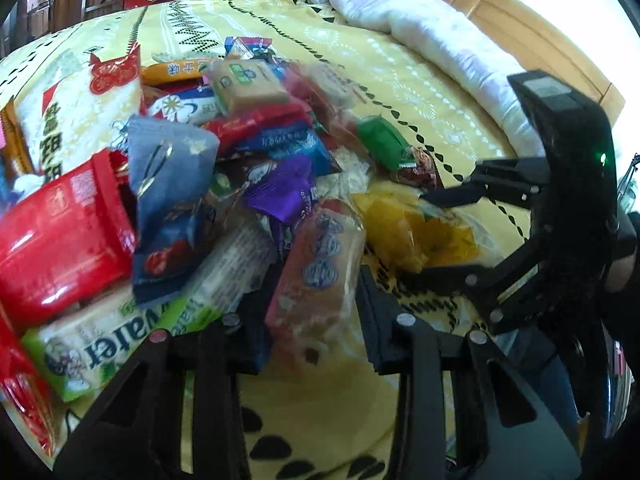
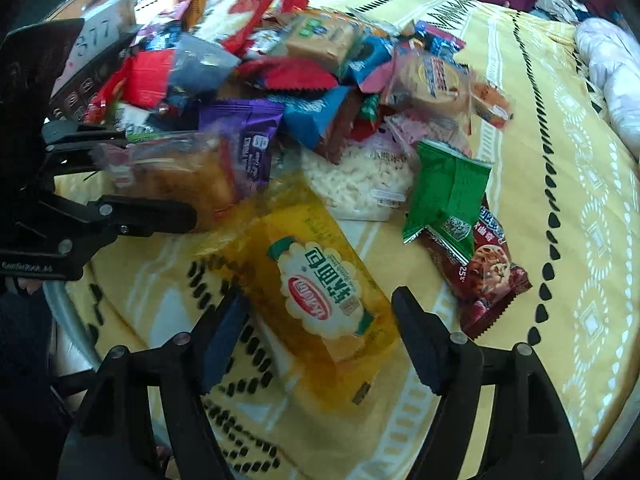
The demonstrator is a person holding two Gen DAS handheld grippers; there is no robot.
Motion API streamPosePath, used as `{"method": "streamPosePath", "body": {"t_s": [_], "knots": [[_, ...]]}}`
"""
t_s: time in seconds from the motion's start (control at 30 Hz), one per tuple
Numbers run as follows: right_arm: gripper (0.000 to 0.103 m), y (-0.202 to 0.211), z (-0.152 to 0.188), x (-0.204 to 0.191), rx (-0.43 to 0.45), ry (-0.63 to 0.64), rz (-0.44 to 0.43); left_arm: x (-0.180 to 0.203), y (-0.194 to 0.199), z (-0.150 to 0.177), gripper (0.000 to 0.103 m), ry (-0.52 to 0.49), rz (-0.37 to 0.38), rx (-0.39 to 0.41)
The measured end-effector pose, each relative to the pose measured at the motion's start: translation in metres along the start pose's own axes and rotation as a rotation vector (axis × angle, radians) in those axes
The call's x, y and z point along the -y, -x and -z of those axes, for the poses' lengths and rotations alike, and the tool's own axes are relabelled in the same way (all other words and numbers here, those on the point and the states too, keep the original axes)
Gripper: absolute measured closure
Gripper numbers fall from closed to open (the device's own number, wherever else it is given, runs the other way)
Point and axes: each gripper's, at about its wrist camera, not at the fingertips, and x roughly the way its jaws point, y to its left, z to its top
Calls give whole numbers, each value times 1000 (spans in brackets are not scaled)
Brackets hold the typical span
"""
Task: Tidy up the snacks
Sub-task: 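Grasp the yellow bread packet with the right tool while the left grasps a clear biscuit packet, then carry both packets over the clear blue bowl and open both tools to drop them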
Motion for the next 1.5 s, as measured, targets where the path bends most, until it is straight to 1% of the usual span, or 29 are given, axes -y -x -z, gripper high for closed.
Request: {"method": "streamPosePath", "body": {"t_s": [0.03, 0.07, 0.1, 0.13, 0.27, 0.33, 0.4, 0.47, 0.53, 0.6, 0.7, 0.73, 0.83, 0.9, 0.93, 1.0, 1.07, 1.13, 1.27, 1.3, 1.33, 1.4, 1.5], "knots": [[29, -2, 1, 0, 7, -7, -3, -1, 1, -1, 71, 5, -12, 9], [36, -2, 2, 1, 25, -17, 0, -2, 4, -1, 72, 18, -15, 13], [39, 2, 4, 4, 46, -39, -1, -2, 7, -1, 78, 26, -13, 19], [41, 9, 5, 6, 78, -68, -5, -2, 13, -1, 78, 27, -16, 29], [43, 46, 13, 10, 191, -133, 18, 4, 44, -1, 79, 14, -18, 91], [44, 64, 15, 8, 238, -155, 36, 5, 67, -4, 79, 17, -26, 139], [44, 82, 14, 4, 280, -161, 52, 2, 89, -7, 79, 29, -35, 181], [44, 101, 5, -8, 316, -147, 62, -4, 118, -12, 79, 37, -62, 235], [44, 120, -10, -18, 364, -135, 57, -14, 149, -16, 79, 56, -99, 285], [44, 136, -26, -28, 405, -119, 50, -28, 183, -17, 79, 78, -151, 333], [44, 160, -59, -56, 470, -67, 31, -55, 237, -10, 79, 125, -254, 410], [44, 165, -70, -67, 486, -48, 22, -67, 259, -4, 79, 144, -303, 441], [44, 183, -109, -106, 545, 12, -38, -98, 307, 14, 79, 208, -378, 506], [44, 192, -135, -136, 576, 35, -120, -117, 333, 26, 79, 254, -434, 544], [44, 195, -151, -153, 591, 54, -157, -132, 347, 35, 79, 291, -450, 562], [44, 197, -175, -185, 603, 91, -220, -152, 369, 54, 79, 350, -483, 590], [44, 195, -199, -218, 604, 126, -290, -166, 376, 69, 79, 400, -505, 601], [44, 188, -225, -256, 583, 153, -393, -182, 387, 83, 79, 452, -529, 614], [44, 165, -265, -312, 520, 182, -542, -203, 397, 100, 79, 520, -566, 630], [44, 159, -274, -324, 502, 182, -578, -209, 398, 98, 78, 531, -574, 628], [44, 151, -284, -337, 480, 176, -615, -218, 403, 108, 78, 547, -585, 626], [44, 138, -300, -355, 447, 169, -657, -230, 404, 114, 78, 576, -598, 615], [44, 119, -328, -383, 407, 176, -686, -250, 414, 132, 78, 627, -613, 610]]}}
